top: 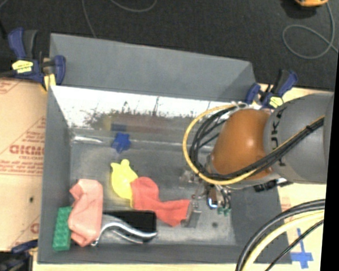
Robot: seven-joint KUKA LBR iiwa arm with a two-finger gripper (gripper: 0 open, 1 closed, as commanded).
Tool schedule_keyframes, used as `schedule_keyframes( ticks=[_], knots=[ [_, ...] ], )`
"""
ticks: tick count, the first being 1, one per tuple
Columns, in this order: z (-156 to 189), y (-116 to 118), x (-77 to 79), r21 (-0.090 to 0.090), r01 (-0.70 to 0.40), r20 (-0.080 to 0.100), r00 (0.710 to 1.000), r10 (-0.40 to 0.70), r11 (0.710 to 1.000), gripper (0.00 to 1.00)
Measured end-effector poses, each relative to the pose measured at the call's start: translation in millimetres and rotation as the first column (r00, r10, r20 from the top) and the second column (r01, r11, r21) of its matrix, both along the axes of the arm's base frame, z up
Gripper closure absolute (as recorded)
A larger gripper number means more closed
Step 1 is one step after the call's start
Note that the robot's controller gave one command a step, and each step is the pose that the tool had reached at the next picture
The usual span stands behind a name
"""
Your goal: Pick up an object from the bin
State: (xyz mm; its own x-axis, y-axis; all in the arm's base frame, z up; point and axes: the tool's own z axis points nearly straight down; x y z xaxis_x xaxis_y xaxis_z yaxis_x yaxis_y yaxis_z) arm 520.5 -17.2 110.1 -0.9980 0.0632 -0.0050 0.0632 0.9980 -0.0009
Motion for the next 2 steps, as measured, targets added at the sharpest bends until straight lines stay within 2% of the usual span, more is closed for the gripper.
schedule_keyframes(
  ticks=[1,2],
  knots=[
    [-39.9,15.1,-14.0,-0.001,-0.079,0.007,0.997,0.079,0.997,1.00],
    [-39.9,15.1,-14.0,-0.001,-0.079,0.007,0.997,0.079,0.997,1.00]
  ],
)
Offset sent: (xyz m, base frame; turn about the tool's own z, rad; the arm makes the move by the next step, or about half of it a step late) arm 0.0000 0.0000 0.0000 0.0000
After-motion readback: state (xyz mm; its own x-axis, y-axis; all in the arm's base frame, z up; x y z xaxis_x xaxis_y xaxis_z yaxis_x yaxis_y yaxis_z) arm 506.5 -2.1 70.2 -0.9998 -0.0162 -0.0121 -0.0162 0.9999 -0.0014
